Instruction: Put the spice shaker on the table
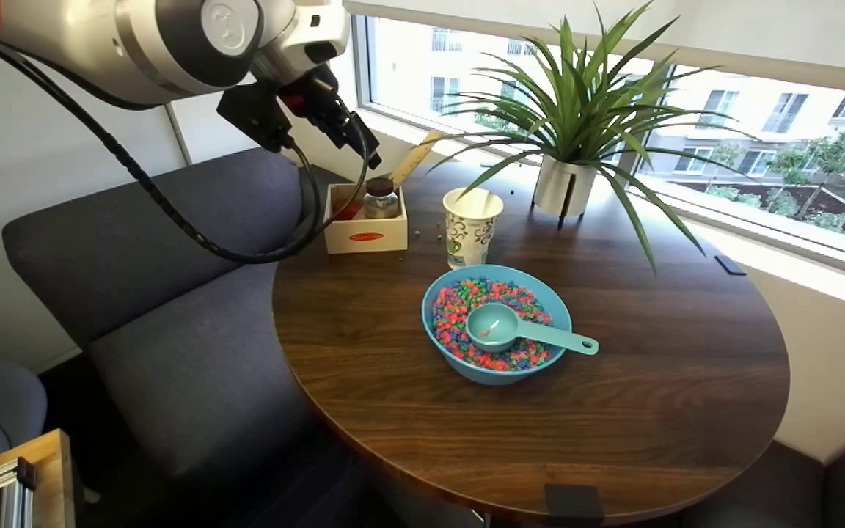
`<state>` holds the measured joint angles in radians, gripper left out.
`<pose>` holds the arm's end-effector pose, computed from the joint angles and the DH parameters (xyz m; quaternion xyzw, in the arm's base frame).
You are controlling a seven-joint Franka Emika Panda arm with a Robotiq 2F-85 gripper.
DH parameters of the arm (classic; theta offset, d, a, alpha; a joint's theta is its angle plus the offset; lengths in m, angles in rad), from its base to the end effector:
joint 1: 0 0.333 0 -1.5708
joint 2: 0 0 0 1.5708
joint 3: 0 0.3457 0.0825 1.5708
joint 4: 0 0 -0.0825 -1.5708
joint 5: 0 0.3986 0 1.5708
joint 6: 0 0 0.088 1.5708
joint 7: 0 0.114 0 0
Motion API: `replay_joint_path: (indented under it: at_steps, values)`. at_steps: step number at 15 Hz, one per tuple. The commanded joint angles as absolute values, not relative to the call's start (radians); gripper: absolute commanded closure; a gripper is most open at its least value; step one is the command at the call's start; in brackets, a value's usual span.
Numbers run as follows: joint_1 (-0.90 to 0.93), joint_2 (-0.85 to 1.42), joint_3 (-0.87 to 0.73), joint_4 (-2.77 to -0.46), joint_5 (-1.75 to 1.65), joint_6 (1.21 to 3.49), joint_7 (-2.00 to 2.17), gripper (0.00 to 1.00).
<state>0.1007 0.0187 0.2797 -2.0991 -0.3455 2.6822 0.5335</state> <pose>0.5600 0.2334 0.4900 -0.9532 -0.0532 -0.2970 0.0193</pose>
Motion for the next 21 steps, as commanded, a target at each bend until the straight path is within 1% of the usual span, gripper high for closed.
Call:
replay_joint_path:
  at_steps: [1, 7, 10, 13, 14, 15, 16, 17, 18, 19, 21]
  values:
    - [0.102, 0.081, 0.272, -2.045, -0.413, 2.638, 0.602, 0.00]
    - [0.113, 0.128, 0.239, -2.015, -0.624, 2.665, 0.792, 0.00]
    - [0.118, 0.144, 0.235, -1.996, -0.700, 2.601, 0.852, 0.00]
    - [0.119, 0.168, 0.244, -1.989, -0.703, 2.547, 0.868, 0.00]
    - [0.171, 0.171, 0.192, -1.987, -0.683, 2.536, 0.859, 0.00]
    - [0.177, 0.175, 0.187, -1.986, -0.673, 2.527, 0.854, 0.00]
    - [0.185, 0.180, 0.181, -1.985, -0.654, 2.520, 0.840, 0.05]
    - [0.194, 0.185, 0.174, -1.983, -0.647, 2.517, 0.839, 0.16]
    - [0.201, 0.190, 0.170, -1.984, -0.632, 2.525, 0.834, 0.32]
    - [0.207, 0.193, 0.165, -1.983, -0.625, 2.530, 0.834, 0.42]
    - [0.217, 0.196, 0.159, -1.978, -0.604, 2.527, 0.825, 0.58]
